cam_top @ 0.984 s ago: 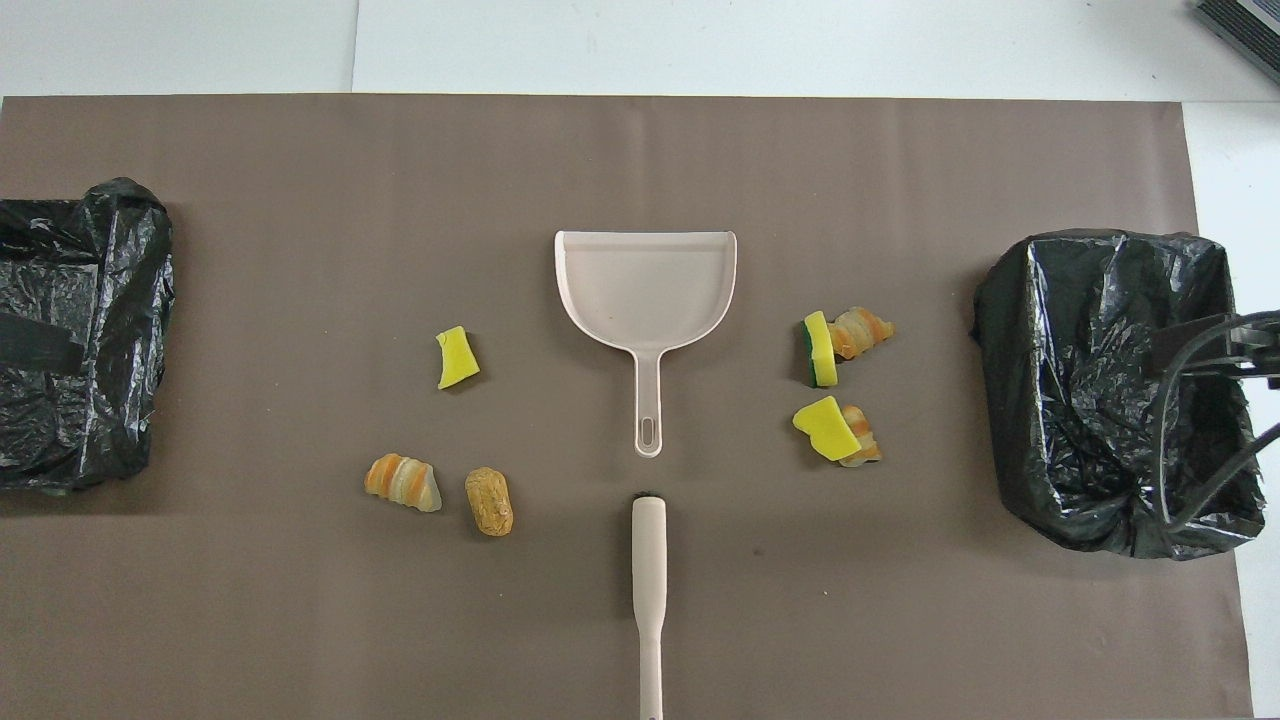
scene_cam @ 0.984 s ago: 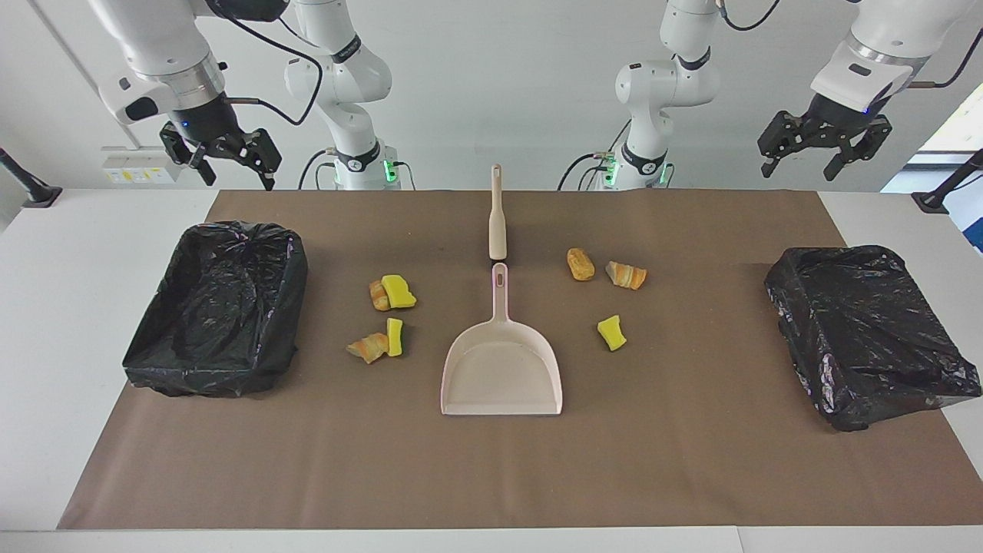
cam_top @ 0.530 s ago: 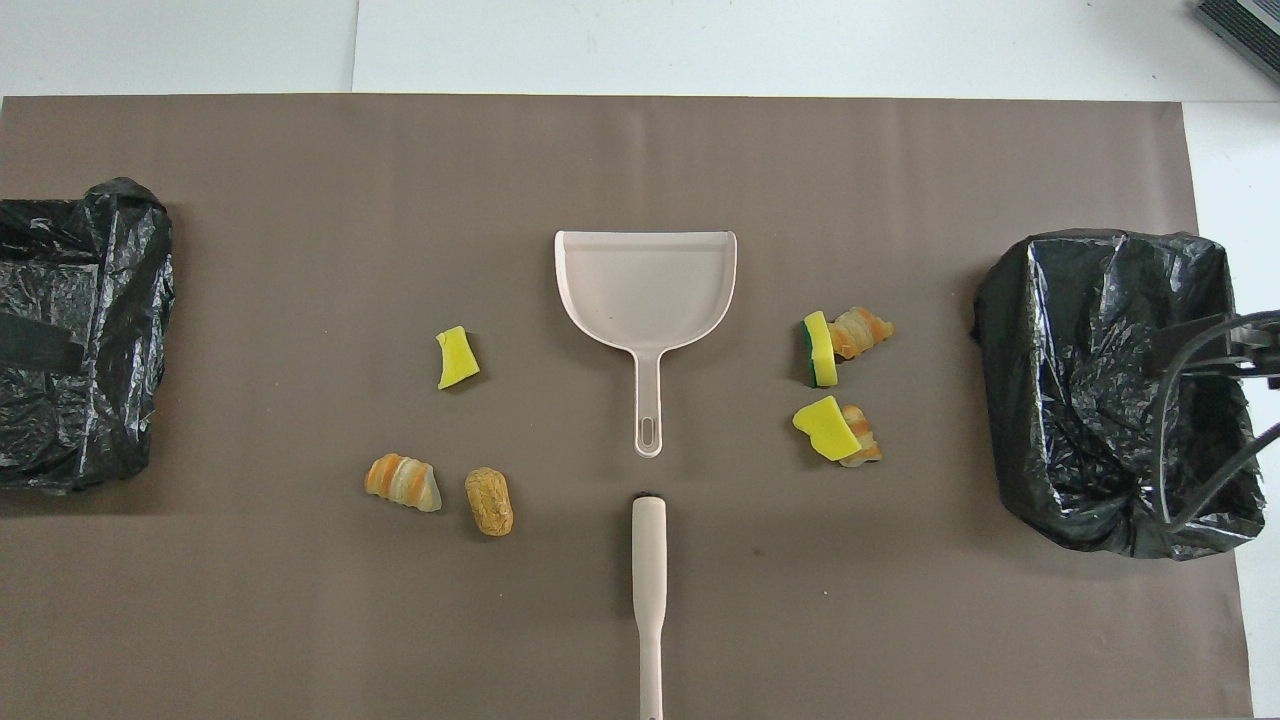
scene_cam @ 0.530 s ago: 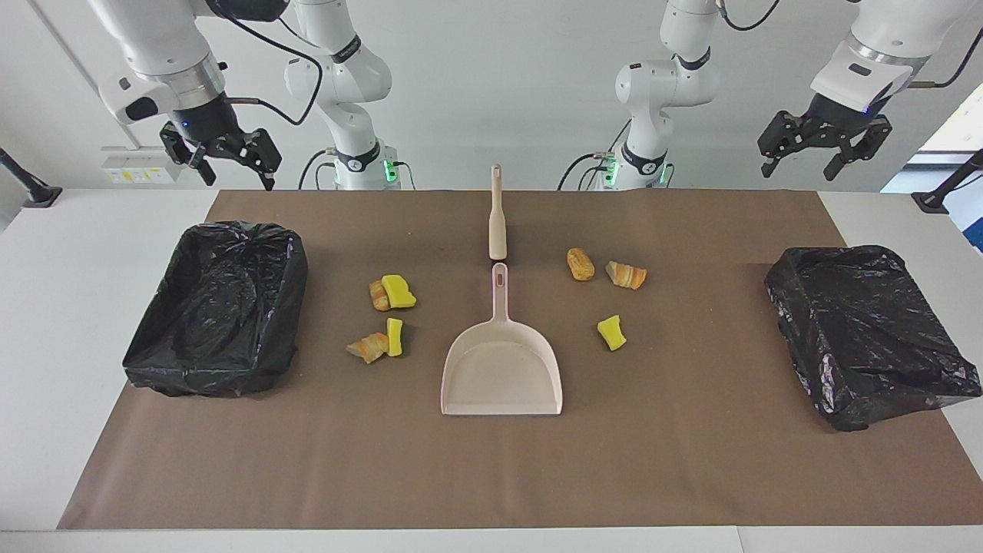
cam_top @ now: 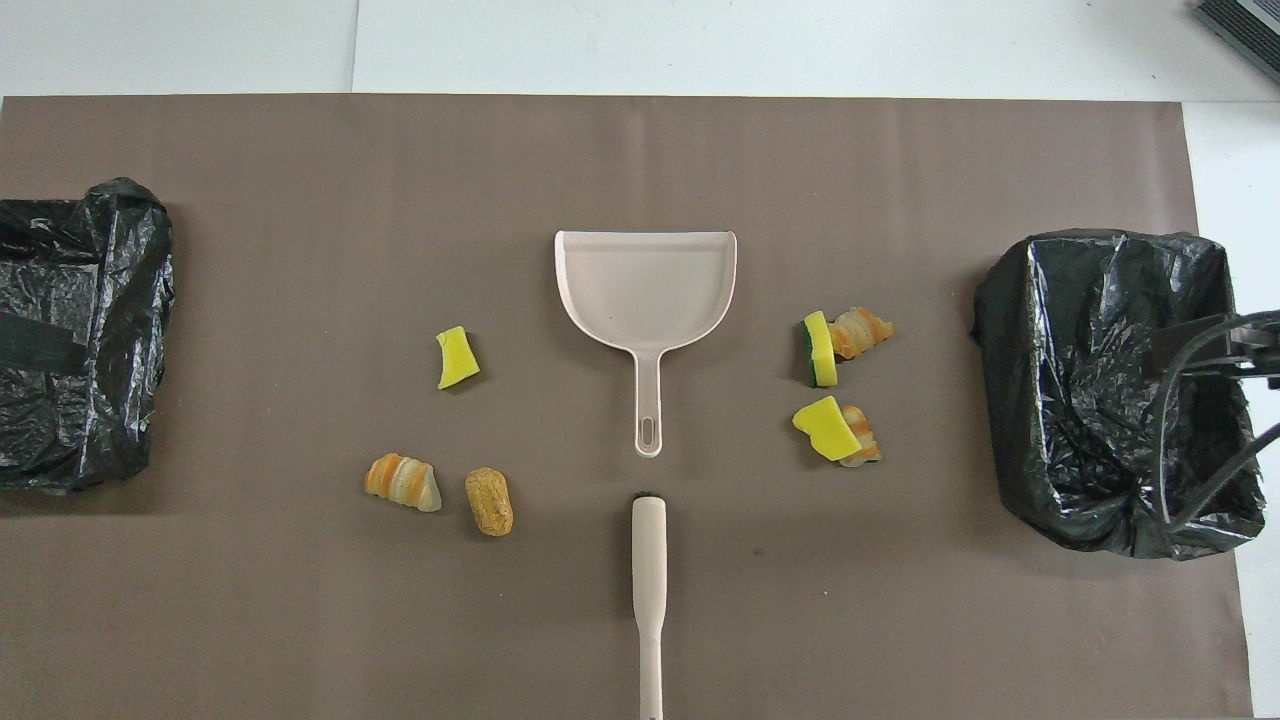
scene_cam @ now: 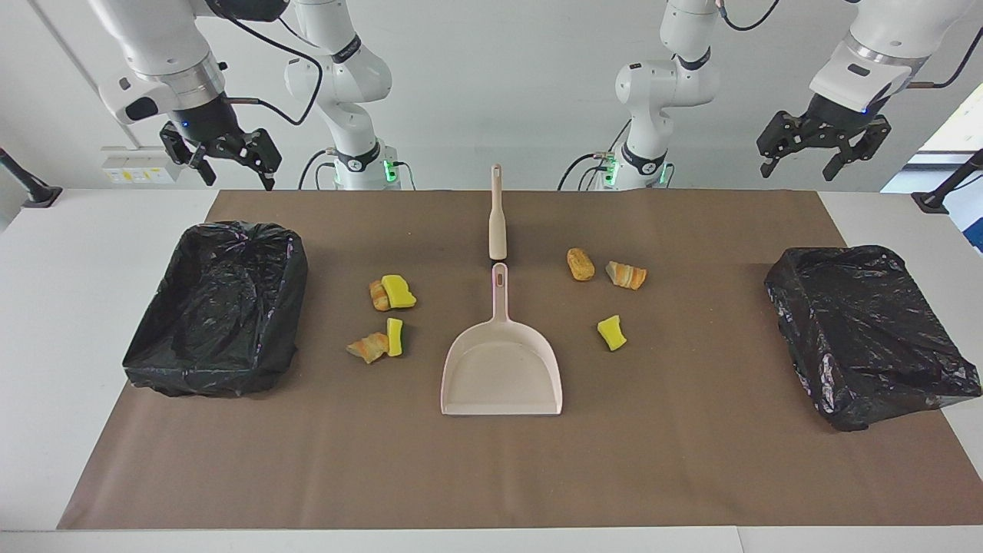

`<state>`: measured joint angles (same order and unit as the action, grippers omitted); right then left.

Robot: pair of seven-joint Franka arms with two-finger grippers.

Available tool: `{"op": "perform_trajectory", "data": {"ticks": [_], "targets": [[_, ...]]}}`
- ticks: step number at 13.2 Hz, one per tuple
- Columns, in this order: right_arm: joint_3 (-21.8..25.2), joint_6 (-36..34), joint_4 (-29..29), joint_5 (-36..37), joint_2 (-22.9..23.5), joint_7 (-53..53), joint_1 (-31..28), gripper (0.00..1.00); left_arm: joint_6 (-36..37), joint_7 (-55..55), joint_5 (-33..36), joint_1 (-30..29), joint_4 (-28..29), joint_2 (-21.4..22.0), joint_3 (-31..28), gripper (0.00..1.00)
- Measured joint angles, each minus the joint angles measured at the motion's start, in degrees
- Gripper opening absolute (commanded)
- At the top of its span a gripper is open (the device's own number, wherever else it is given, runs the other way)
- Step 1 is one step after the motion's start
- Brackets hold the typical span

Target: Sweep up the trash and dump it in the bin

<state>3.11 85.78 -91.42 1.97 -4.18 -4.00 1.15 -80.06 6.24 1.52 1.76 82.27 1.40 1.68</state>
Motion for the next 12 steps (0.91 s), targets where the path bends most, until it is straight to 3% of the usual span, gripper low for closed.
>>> {"op": "perform_trajectory", "data": {"ticks": [6,9,12], "targets": [[0.00,0.00,0.00,0.00,0.00,0.00,0.00,1.00,-0.34,-0.01,-0.04,0.43,4.05,2.44,1.10,1.00],[0.00,0.00,0.00,0.00,0.00,0.00,0.00,1.00,-3.83,-2.87,-0.09,4.39,11.63,6.30,1.59,1.00],[0.00,0.00,0.00,0.00,0.00,0.00,0.00,1.00,-9.49,-9.19,-0.19,12.57,22.80,10.51,1.90,1.00]]}}
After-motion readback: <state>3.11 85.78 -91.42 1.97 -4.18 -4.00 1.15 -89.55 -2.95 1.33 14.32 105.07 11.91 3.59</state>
